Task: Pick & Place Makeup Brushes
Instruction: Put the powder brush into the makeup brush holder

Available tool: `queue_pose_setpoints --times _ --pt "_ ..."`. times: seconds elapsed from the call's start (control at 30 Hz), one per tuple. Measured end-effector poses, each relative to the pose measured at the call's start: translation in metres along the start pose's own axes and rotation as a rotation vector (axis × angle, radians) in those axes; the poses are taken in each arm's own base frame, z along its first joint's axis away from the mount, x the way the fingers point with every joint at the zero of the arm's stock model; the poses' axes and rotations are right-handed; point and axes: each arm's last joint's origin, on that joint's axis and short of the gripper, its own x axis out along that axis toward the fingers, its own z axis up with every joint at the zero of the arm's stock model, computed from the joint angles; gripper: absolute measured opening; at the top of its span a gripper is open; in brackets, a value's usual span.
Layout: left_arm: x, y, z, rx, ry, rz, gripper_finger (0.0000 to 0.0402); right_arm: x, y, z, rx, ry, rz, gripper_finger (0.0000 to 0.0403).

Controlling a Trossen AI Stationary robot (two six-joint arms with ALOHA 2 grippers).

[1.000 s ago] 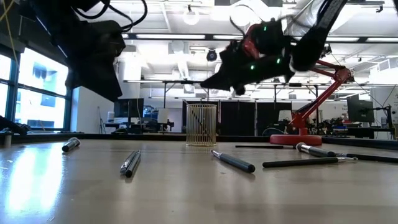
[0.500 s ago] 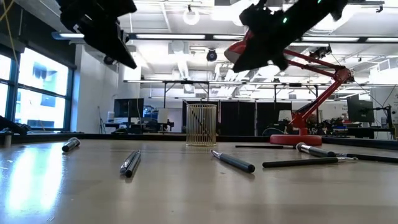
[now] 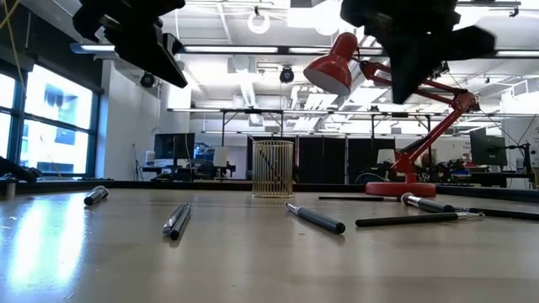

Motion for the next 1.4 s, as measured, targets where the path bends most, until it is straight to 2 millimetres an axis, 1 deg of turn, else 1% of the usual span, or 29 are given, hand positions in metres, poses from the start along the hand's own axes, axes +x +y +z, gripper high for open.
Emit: queue_pose_setpoints --times 0.17,0.23,0.33,0.5,0.63,0.73,0.9,1.03,1.1,1.17,1.2,1.3,1.4 --pt "0.000 -0.002 -0.001 -0.012 0.006 -0.060 0.0003 0.016 0.025 -0.008 0.044 0.097 -0.105 0.0000" --pt "0.000 -0.002 -0.002 -0.033 0.018 -0.066 0.0003 0.022 0.029 -0.010 0.052 0.107 -0.166 0.0000" --pt "0.000 -0.003 -0.005 -0.047 0.047 -0.086 0.0003 0.033 0.029 -0.008 0.101 0.084 -0.220 0.0001" --pt "-0.001 -0.004 -0.008 -0.077 0.083 -0.110 0.0003 0.055 0.016 -0.001 0.165 0.097 -0.289 0.0017" --pt "-0.001 -0.004 -0.008 -0.090 0.084 -0.109 0.0003 0.079 0.004 0.005 0.216 0.149 -0.314 0.0039" --pt "-0.001 -0.004 -0.008 -0.090 0.084 -0.109 0.0003 0.098 -0.006 0.010 0.247 0.195 -0.307 0.0057" --pt "-0.001 -0.004 -0.008 -0.091 0.083 -0.108 0.0003 0.125 -0.015 0.013 0.283 0.223 -0.223 0.0081" --pt "-0.001 -0.004 -0.008 -0.091 0.083 -0.108 0.0003 0.136 -0.023 0.011 0.297 0.244 -0.185 0.0084" --pt "-0.001 -0.004 -0.008 -0.091 0.082 -0.108 0.0003 0.139 -0.025 0.009 0.270 0.231 -0.166 0.0072" --pt "0.000 -0.004 -0.008 -0.092 0.081 -0.105 0.0003 0.141 -0.025 0.009 0.220 0.209 -0.145 0.0047" --pt "0.000 -0.003 -0.007 -0.092 0.076 -0.101 0.0003 0.141 -0.025 0.009 0.190 0.201 -0.138 0.0035" --pt "0.000 -0.003 -0.007 -0.093 0.070 -0.084 0.0003 0.138 -0.018 0.011 0.074 0.158 -0.119 0.0033" --pt "0.000 -0.002 -0.007 -0.094 0.067 -0.071 0.0003 0.129 -0.008 0.019 -0.003 0.106 -0.090 0.0033"
